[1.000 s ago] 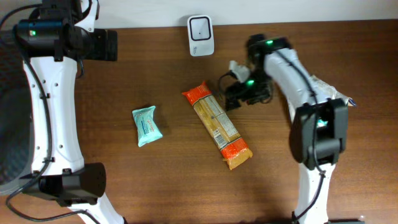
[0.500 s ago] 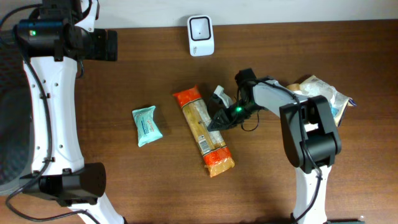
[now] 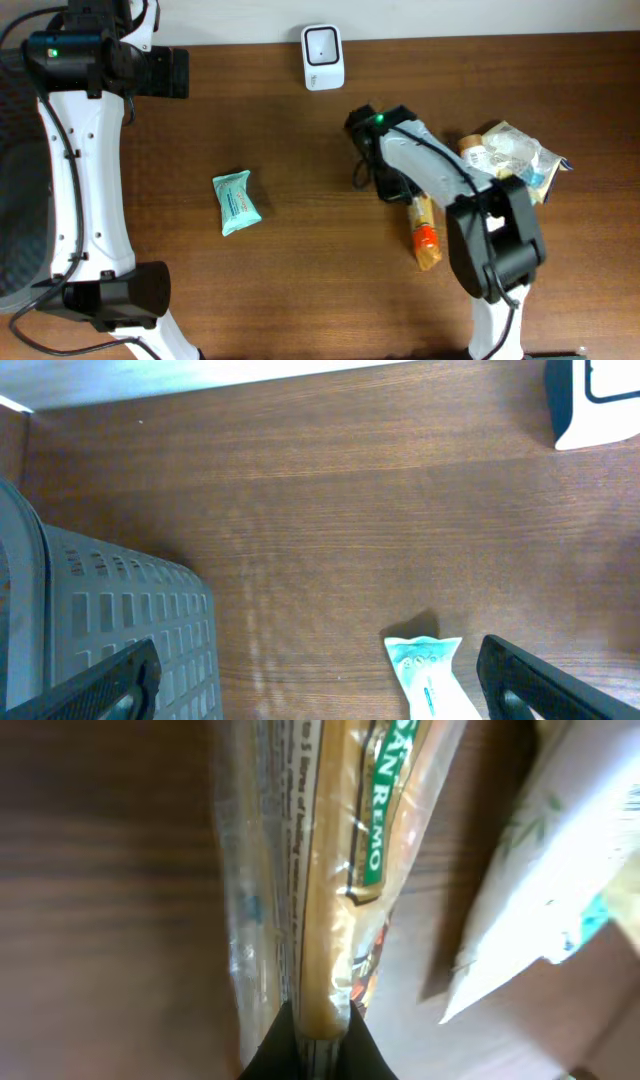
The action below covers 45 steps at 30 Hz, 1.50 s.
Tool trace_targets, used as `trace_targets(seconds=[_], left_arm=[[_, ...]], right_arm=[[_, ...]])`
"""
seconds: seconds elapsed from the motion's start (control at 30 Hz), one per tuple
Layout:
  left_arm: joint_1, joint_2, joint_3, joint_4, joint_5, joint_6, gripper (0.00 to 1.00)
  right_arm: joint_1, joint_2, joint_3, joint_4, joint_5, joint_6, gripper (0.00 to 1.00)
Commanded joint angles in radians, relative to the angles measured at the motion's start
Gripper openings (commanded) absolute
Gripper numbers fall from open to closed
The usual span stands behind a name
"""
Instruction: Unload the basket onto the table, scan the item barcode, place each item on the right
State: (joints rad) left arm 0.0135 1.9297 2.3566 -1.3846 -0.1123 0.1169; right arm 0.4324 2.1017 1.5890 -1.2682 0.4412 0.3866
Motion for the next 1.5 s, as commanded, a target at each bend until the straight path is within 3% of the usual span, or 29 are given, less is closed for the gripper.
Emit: trace_targets(seconds=[0.0,0.13,0.17,0.2,0.23,0.27,0.3,0.4,0.5,0.57,0.83,0.9,0.93,0.97,1.03,1.1,1.17,1.3,1.4,1.47], left_arm=[[0.001,-0.02,0.006,0.002,0.003,0.016,0.99],[0.001,-0.02,0.006,0.002,0.002,0.016,0.99],[0.001,-0.02,0.006,0.002,0.002,0.016,0.99],[0.001,-0.02,0.006,0.002,0.003,0.016,0.99],[0.001,-0.02,0.006,0.002,0.002,0.016,0.99],[0.001,-0.02,0.006,0.002,0.002,0.016,0.99],[0.001,-0.02,0.006,0.002,0.002,0.016,0.99],[0.001,-0.02,0.006,0.002,0.002,0.016,0.99],[0.001,-0.02,0.006,0.002,0.002,0.016,0.99],[0.001,-0.02,0.006,0.002,0.003,0.016,0.99],[0.001,-0.02,0.006,0.002,0.002,0.016,0.99],[0.001,-0.02,0.006,0.002,0.002,0.016,0.99],[0.001,-0.02,0.006,0.002,0.002,0.016,0.99],[0.001,-0.02,0.006,0.002,0.003,0.016,0.99],[0.001,-0.02,0.006,0.002,0.002,0.016,0.99],[0.001,-0.02,0.006,0.002,0.002,0.016,0.99],[0.001,-0.02,0.006,0.002,0.003,0.016,0.99],[0.001,-0.02,0.006,0.002,0.002,0.016,0.99],[0.001,-0.02,0.006,0.002,0.002,0.016,0.99],[0.001,-0.02,0.006,0.002,0.003,0.016,0.99]], right_arm=[[0.027,0.046,0.016,0.001,0.113,0.066,0.04],[0.169,0.046,0.031,0.05,-0.046,0.009,0.04],[0.213,0.046,0.039,0.058,-0.03,0.011,0.11],[0.228,0.046,0.04,0.067,-0.008,0.011,0.37],[0.228,0.046,0.04,0.074,-0.004,0.011,0.4],[0.214,0.046,0.04,0.073,-0.003,0.011,0.58],[0.2,0.046,0.04,0.076,0.011,0.011,0.68],[0.164,0.046,0.04,0.099,0.015,0.009,0.69],[0.159,0.046,0.04,0.124,-0.122,-0.117,0.67],[0.195,0.046,0.04,0.139,-0.138,-0.126,0.65],[0.229,0.159,0.031,0.158,0.019,-0.124,0.74],[0.228,0.192,0.031,0.15,0.072,-0.117,0.69],[0.227,0.194,0.031,0.15,0.072,-0.117,0.57],[0.226,0.194,0.031,0.151,0.072,-0.117,0.39],[0.225,0.194,0.031,0.151,0.068,-0.117,0.26],[0.2,0.194,0.031,0.154,0.003,-0.117,0.04],[0.168,0.188,0.037,0.15,-0.097,-0.142,0.04],[0.1,0.08,0.193,0.021,-0.464,-0.337,0.04],[-0.08,-0.115,0.32,-0.015,-1.16,-0.568,0.04],[-0.209,-0.13,0.317,-0.048,-1.522,-0.697,0.04]])
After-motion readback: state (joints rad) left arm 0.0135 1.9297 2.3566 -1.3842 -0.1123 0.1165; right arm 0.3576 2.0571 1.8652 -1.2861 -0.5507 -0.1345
